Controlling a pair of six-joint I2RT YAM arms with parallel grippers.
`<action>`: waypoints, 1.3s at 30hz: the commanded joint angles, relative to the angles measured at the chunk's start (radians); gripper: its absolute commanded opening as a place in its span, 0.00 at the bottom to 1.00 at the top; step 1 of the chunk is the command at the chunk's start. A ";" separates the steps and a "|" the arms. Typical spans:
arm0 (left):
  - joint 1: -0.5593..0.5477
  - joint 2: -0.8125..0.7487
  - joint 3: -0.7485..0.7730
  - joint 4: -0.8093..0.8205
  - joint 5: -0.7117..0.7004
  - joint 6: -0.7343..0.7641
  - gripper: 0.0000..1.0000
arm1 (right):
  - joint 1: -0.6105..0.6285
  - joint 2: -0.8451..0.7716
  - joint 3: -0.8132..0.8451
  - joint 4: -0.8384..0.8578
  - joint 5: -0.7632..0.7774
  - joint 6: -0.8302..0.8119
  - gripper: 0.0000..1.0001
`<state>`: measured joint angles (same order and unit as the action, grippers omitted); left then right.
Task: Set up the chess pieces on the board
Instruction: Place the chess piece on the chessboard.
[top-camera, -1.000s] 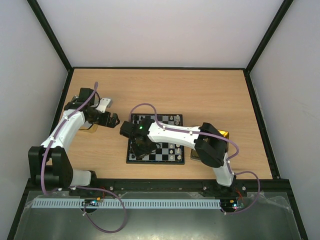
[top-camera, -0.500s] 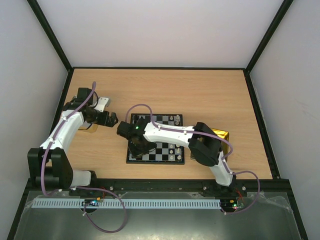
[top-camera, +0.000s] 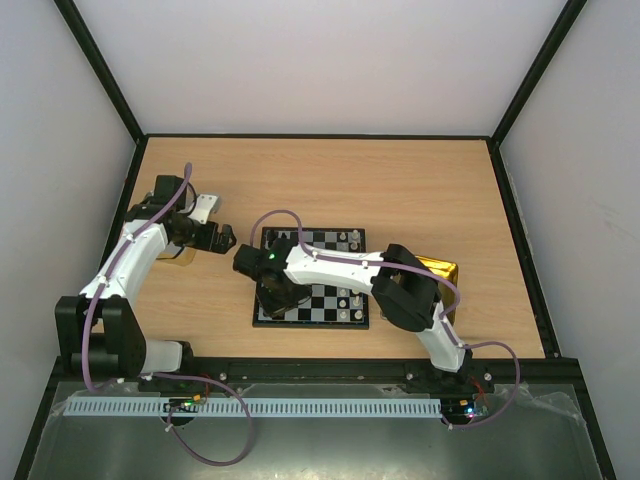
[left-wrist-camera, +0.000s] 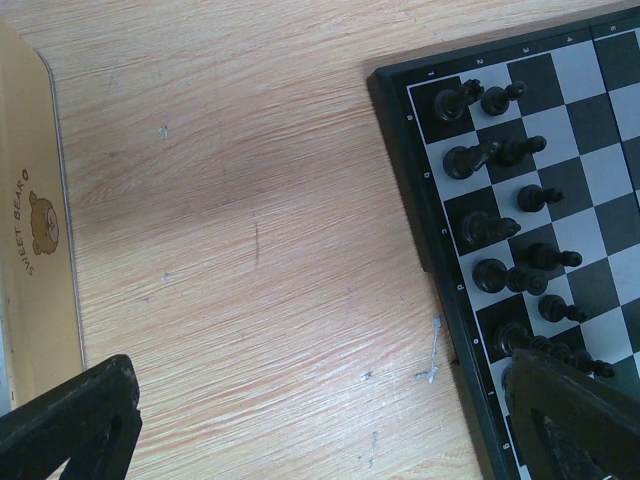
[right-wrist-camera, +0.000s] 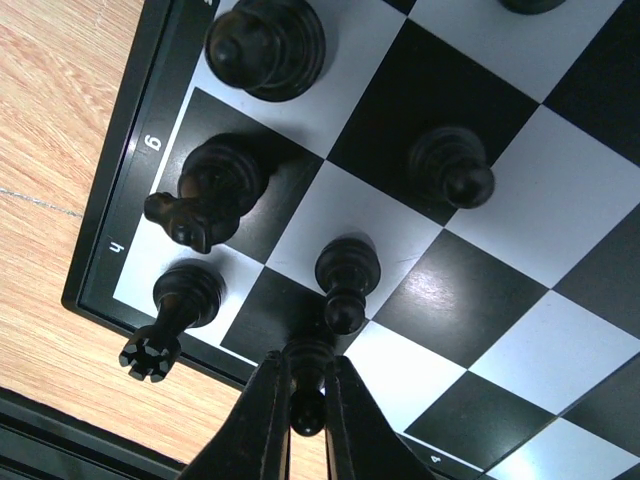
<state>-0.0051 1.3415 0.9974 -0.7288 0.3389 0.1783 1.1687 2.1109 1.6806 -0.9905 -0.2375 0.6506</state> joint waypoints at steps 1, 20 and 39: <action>0.008 -0.012 -0.008 -0.009 -0.001 -0.006 0.99 | -0.007 0.012 0.039 -0.026 0.008 -0.011 0.08; 0.008 -0.013 -0.009 -0.009 -0.001 -0.005 0.99 | -0.007 0.022 0.051 -0.026 -0.011 -0.043 0.11; 0.008 0.021 0.000 -0.021 0.008 0.001 0.99 | -0.148 -0.198 0.084 -0.111 -0.008 -0.024 0.18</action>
<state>-0.0051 1.3445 0.9974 -0.7288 0.3393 0.1787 1.0801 2.0335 1.7271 -1.0424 -0.2394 0.6174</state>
